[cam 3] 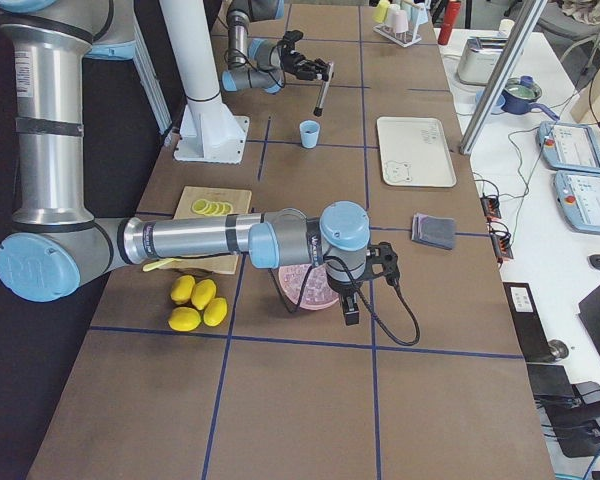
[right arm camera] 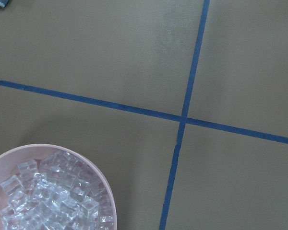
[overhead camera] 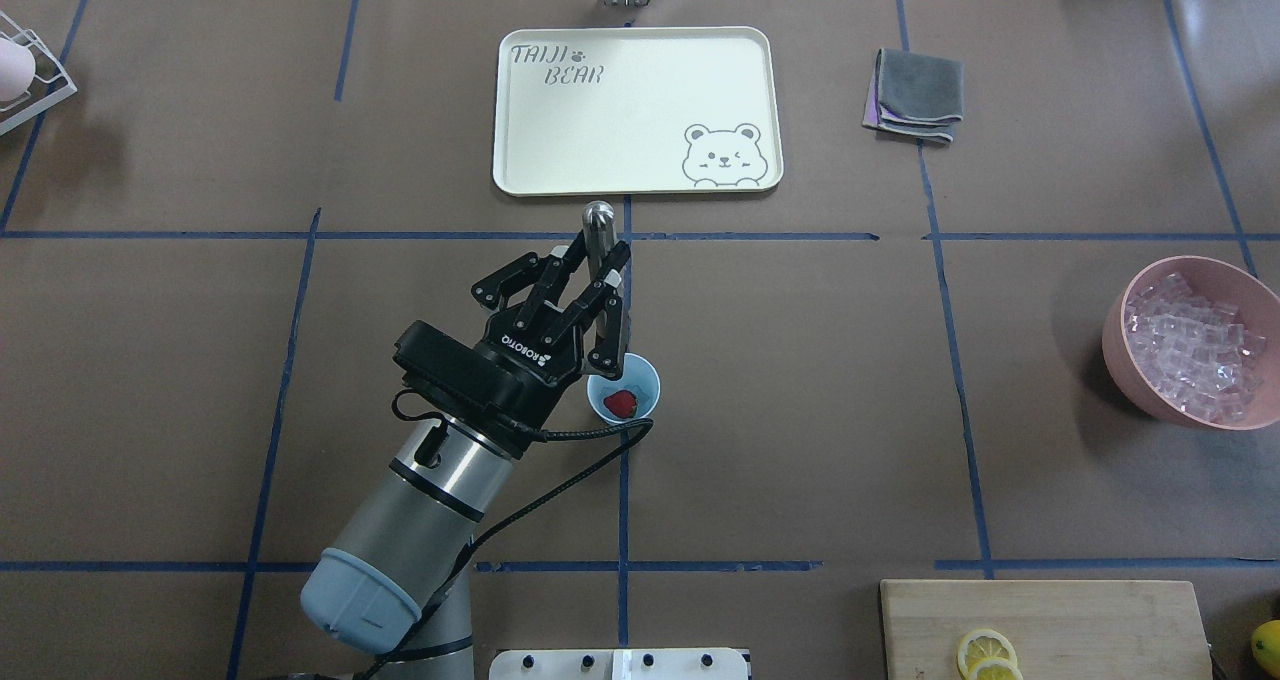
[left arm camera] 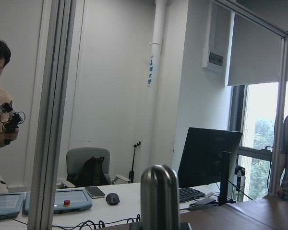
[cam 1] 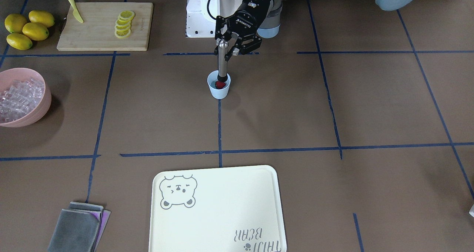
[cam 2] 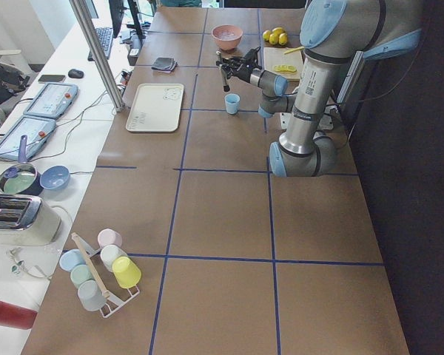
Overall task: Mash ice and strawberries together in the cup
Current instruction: 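Lower the pestle into the cup and press down on the contents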
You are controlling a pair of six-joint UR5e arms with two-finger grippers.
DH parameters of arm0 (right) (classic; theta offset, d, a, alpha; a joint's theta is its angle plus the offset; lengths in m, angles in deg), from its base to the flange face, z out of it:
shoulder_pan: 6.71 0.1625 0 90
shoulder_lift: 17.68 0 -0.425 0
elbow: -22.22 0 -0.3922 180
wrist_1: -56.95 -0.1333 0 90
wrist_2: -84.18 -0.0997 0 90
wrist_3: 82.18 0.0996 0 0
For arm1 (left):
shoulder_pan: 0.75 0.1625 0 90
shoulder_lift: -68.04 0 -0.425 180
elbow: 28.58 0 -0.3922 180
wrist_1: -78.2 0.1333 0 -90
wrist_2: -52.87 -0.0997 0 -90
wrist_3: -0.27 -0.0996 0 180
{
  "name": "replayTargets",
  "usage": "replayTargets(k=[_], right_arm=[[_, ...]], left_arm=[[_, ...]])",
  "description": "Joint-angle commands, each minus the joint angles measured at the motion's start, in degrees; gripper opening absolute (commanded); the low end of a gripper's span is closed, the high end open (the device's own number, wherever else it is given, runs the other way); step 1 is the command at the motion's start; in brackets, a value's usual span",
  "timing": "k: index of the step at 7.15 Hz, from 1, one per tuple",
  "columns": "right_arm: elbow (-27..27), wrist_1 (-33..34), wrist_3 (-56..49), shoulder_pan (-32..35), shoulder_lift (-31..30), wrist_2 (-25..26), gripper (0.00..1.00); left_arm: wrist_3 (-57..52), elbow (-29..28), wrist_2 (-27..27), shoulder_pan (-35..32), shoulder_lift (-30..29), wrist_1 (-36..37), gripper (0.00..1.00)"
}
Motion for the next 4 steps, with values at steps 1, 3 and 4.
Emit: replayTargets(k=[1, 3, 4], right_arm=[[-0.31, 0.0, -0.01, 0.0, 0.0, 0.0, 0.99], [-0.48, 0.0, -0.01, 0.0, 0.0, 0.0, 0.99], [-0.48, 0.0, -0.01, 0.0, 0.0, 0.0, 0.99]], left_arm=[[1.22, -1.91, -1.17, 1.26, -0.17, -0.29, 0.0], [2.02, -3.76, -1.18, 1.35, -1.05, -0.29, 0.0], [2.11, -4.55, -1.18, 1.35, -1.23, -0.29, 0.0]])
